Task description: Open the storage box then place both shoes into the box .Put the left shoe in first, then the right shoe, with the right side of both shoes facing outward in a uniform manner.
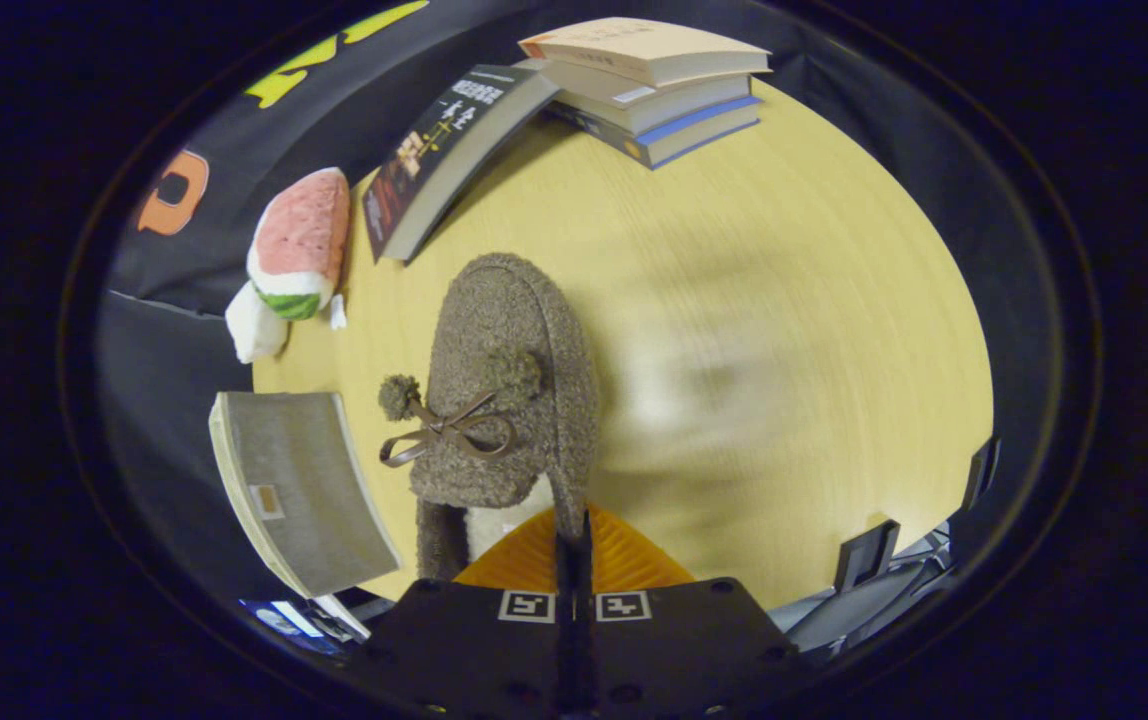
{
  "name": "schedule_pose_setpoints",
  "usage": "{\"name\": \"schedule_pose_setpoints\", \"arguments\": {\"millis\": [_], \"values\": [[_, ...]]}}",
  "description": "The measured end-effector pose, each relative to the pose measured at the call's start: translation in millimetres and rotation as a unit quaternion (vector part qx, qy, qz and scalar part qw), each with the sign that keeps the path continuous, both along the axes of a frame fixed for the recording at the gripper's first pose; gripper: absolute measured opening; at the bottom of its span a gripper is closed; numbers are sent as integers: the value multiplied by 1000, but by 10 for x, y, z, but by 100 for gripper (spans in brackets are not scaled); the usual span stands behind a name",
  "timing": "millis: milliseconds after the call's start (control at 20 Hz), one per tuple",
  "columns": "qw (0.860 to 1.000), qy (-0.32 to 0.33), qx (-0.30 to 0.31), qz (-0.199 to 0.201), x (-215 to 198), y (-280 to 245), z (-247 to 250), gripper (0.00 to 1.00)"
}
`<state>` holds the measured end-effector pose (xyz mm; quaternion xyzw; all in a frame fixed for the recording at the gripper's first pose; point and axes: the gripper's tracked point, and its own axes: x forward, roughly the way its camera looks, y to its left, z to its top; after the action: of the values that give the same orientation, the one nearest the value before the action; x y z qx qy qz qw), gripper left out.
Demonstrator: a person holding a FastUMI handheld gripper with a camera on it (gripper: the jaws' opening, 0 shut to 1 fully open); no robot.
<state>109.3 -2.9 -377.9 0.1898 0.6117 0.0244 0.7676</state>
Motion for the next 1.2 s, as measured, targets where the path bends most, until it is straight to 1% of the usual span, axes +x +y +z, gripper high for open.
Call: {"name": "schedule_pose_setpoints", "arguments": {"millis": [200, 450, 650, 850, 950, 1100, 1200], "values": [[999, -24, -3, 21, -46, 418, 449, 0], [994, -66, -13, 83, -34, 1169, 950, 0], [990, -76, 0, 120, -134, 1886, 1181, 0], [985, -67, 4, 157, -261, 2555, 1202, 0], [985, -58, 5, 165, -307, 2857, 1120, 0], [987, -35, -9, 159, -319, 3167, 879, 0], [989, -20, -29, 144, -295, 3274, 664, 0]]}}
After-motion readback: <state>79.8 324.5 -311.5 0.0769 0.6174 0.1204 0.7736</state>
